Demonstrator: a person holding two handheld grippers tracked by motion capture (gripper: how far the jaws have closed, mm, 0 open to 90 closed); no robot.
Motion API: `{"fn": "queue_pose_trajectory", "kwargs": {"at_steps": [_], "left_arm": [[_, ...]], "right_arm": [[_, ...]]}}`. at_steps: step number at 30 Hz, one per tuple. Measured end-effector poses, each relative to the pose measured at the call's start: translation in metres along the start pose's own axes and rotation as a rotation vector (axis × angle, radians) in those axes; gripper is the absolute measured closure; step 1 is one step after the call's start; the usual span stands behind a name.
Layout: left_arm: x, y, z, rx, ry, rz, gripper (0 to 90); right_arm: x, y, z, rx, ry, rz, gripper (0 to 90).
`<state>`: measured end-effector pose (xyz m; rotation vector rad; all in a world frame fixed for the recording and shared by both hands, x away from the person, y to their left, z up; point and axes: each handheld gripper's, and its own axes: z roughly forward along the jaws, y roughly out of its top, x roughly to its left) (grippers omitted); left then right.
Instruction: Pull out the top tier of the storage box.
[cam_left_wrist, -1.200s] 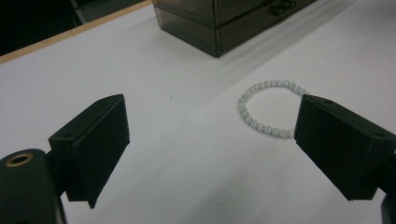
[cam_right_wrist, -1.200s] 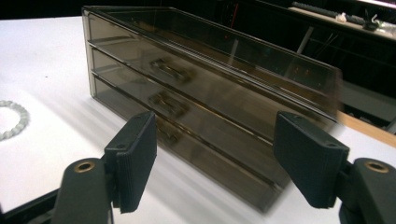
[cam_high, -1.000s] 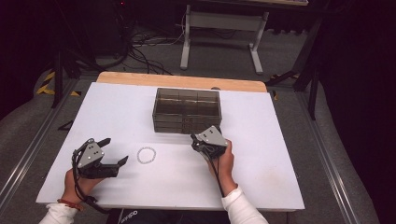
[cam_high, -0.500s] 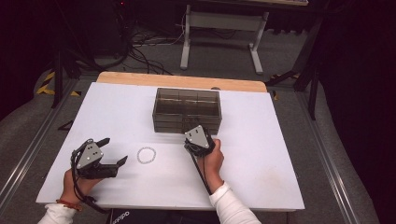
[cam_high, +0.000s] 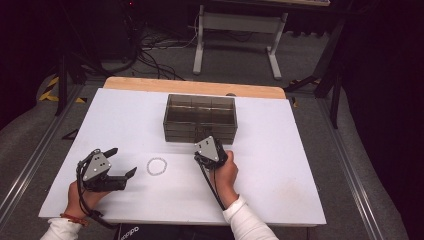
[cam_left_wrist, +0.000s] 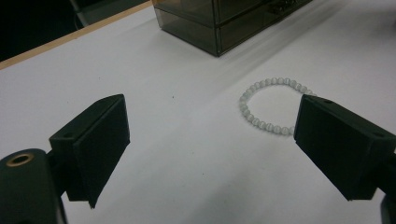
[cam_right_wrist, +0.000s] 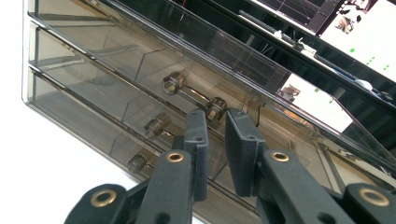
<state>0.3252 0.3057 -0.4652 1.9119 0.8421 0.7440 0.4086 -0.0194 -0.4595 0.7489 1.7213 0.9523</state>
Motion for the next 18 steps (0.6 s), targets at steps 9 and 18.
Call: {"fn": "queue_pose_trajectory", "kwargs": {"at_steps": [9,18], "left_arm": [[0.000,0.000,0.000,0.003,0.006,0.006,11.2],[0.000,0.000,0.000,0.004,-0.005,0.006,11.2]], "right_arm": [[0.002,-0.001,-0.006,0.003,0.002,0.007,79.8],[0.004,-0.001,-0.011,0.004,-0.004,-0.013,80.1]]}}
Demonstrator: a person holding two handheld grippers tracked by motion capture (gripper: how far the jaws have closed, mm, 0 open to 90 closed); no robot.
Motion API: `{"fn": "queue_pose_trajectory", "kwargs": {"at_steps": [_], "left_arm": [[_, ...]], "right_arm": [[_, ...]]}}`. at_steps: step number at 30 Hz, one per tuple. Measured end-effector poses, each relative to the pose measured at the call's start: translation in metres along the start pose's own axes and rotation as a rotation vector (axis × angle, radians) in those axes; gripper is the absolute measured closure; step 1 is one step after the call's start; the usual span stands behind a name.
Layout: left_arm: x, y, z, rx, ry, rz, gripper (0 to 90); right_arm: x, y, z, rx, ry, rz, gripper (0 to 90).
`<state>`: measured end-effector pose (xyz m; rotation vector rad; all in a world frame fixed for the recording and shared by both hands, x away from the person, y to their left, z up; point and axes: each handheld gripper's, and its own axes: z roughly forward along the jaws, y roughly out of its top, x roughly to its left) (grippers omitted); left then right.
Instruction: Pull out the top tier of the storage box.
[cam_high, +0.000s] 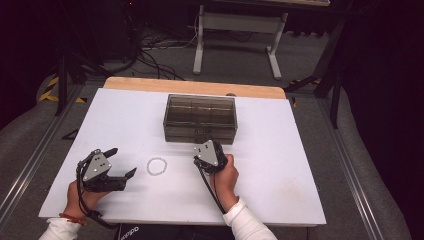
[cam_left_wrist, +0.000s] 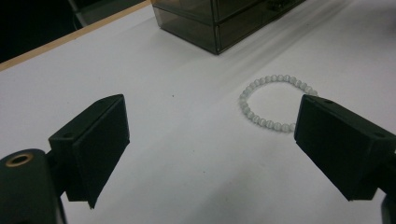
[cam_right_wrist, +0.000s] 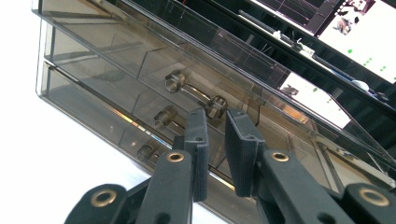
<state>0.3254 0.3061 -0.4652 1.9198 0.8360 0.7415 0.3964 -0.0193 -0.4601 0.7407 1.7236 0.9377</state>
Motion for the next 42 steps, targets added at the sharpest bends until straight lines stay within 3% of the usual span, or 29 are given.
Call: {"fn": "queue_pose_trajectory", "kwargs": {"at_steps": [5,12,16,20,26,34,42], "left_arm": [[-0.001,0.001,0.000,0.003,0.000,0.011,11.2],[0.000,0.001,0.000,0.004,0.000,0.010,11.2],[0.000,0.001,0.000,0.002,-0.001,0.008,11.2],[0.001,0.001,-0.002,-0.004,0.004,0.004,11.3],[0.001,0.000,-0.002,-0.004,0.001,0.001,11.6],[0.000,0.000,0.001,0.002,-0.001,0.007,11.7],[-0.002,0.000,0.003,0.010,-0.002,0.010,11.7]], "right_arm": [[0.000,0.001,-0.005,-0.022,0.000,-0.013,87.2],[-0.002,0.000,-0.006,-0.016,0.013,-0.001,78.8],[-0.006,0.002,-0.008,-0.027,0.060,0.031,88.2],[-0.019,0.007,-0.015,-0.025,0.101,0.056,90.0],[-0.051,0.014,-0.024,-0.003,0.156,0.103,90.0],[-0.098,0.017,-0.022,0.054,0.167,0.166,90.0],[-0.113,0.014,-0.007,0.150,0.186,0.177,90.0]]}}
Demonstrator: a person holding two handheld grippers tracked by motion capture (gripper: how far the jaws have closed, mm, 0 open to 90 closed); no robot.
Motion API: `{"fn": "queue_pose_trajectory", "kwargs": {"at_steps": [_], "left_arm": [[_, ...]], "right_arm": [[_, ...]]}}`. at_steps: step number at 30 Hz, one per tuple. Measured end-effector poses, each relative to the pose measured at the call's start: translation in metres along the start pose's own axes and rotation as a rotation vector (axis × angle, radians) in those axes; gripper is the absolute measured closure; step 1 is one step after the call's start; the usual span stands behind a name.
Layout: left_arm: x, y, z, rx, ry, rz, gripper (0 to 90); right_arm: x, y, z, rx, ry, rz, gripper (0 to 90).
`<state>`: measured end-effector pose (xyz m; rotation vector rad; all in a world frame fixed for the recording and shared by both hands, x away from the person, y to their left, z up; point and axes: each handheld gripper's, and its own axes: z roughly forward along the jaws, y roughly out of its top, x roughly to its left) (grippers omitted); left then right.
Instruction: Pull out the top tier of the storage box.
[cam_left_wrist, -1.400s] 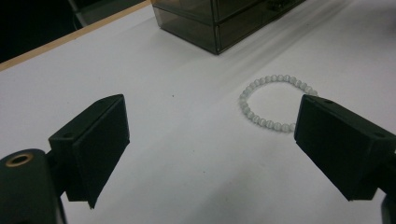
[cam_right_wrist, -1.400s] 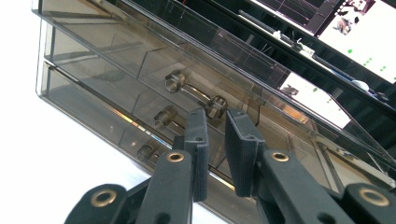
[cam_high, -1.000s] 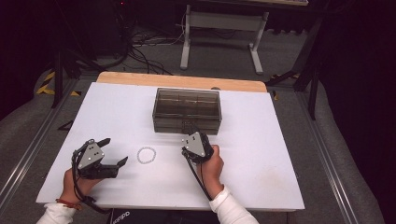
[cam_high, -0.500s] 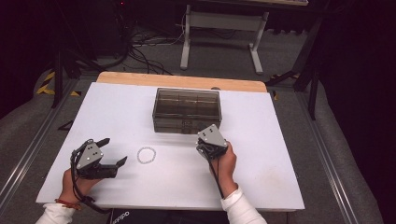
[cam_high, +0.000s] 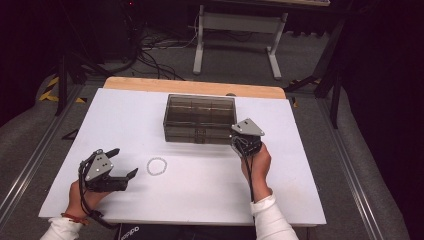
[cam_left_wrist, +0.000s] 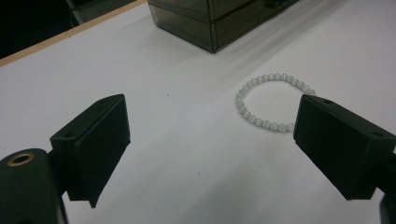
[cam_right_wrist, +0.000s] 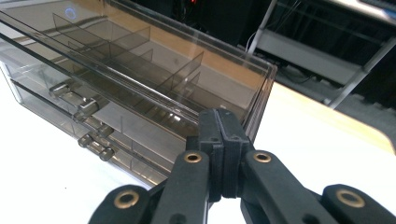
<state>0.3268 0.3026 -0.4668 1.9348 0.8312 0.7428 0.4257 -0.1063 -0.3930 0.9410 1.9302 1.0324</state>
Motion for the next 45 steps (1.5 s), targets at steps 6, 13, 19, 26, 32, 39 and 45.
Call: {"fn": "queue_pose_trajectory", "kwargs": {"at_steps": [6,13,19,26,32,39,45], "left_arm": [[0.000,0.000,0.000,-0.005,-0.002,-0.004,11.9],[0.000,0.000,-0.001,-0.007,-0.008,-0.003,12.0],[0.001,0.000,-0.002,-0.009,-0.007,-0.010,12.0],[0.001,0.000,-0.002,-0.008,-0.004,-0.009,12.0],[0.001,0.000,-0.001,-0.006,-0.009,-0.009,12.0],[0.001,0.000,0.000,-0.005,-0.007,-0.010,12.0],[0.000,0.000,0.001,0.001,-0.013,-0.009,12.0]], "right_arm": [[-0.004,0.002,0.004,0.032,-0.005,0.003,90.0],[-0.012,0.017,0.008,0.147,0.064,-0.008,90.0],[-0.014,0.025,0.010,0.213,0.090,-0.038,90.0],[-0.013,0.030,0.011,0.257,0.076,-0.084,90.0],[-0.017,0.029,0.010,0.258,0.105,-0.071,90.0],[-0.018,0.031,0.004,0.279,0.149,-0.079,90.0],[-0.017,0.031,0.004,0.278,0.124,-0.102,90.0]]}}
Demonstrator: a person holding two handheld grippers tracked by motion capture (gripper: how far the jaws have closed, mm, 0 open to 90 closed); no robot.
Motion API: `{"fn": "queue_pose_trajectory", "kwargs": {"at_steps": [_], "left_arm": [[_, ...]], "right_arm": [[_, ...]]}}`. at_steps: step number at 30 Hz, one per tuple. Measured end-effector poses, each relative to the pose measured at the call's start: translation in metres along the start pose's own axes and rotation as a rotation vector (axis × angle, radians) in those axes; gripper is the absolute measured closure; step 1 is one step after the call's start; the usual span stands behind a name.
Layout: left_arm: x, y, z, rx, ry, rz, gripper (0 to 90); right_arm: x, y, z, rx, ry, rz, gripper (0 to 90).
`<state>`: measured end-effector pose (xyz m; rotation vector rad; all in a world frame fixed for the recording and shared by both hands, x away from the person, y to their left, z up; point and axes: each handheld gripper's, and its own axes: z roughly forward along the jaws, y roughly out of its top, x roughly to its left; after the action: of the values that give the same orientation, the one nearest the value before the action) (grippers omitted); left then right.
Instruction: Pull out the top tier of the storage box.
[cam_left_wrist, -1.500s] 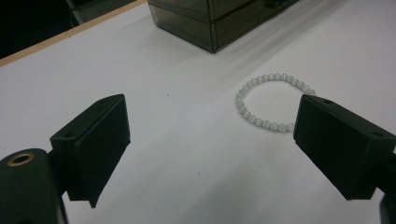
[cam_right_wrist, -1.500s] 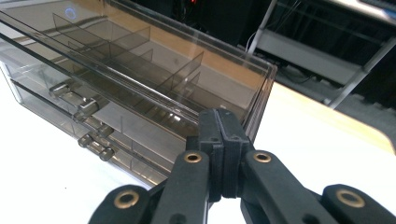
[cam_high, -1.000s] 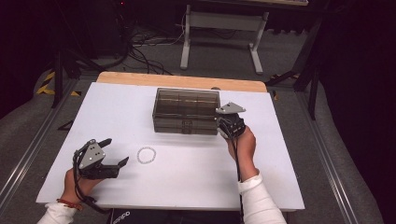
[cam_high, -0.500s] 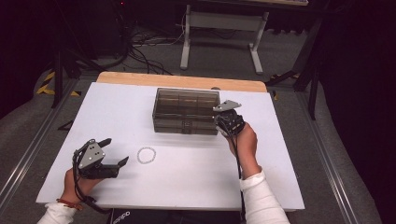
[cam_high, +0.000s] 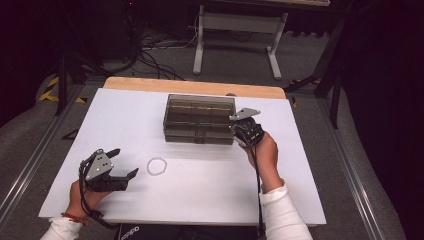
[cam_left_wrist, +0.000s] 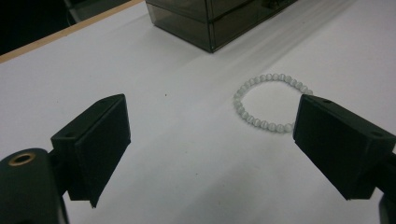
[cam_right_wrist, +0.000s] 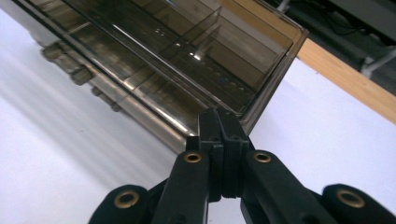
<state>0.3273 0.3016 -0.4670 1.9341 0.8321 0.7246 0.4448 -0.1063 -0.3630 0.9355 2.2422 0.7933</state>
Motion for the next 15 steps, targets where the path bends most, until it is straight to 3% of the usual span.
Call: {"fn": "queue_pose_trajectory", "kwargs": {"at_steps": [10,15], "left_arm": [[0.001,0.000,0.000,0.004,0.002,0.007,12.1],[0.001,-0.001,0.001,0.008,-0.003,0.005,12.0]], "right_arm": [[-0.001,0.000,0.008,-0.007,0.008,0.010,90.0],[0.003,0.001,0.013,0.036,0.055,-0.026,90.0]]}}
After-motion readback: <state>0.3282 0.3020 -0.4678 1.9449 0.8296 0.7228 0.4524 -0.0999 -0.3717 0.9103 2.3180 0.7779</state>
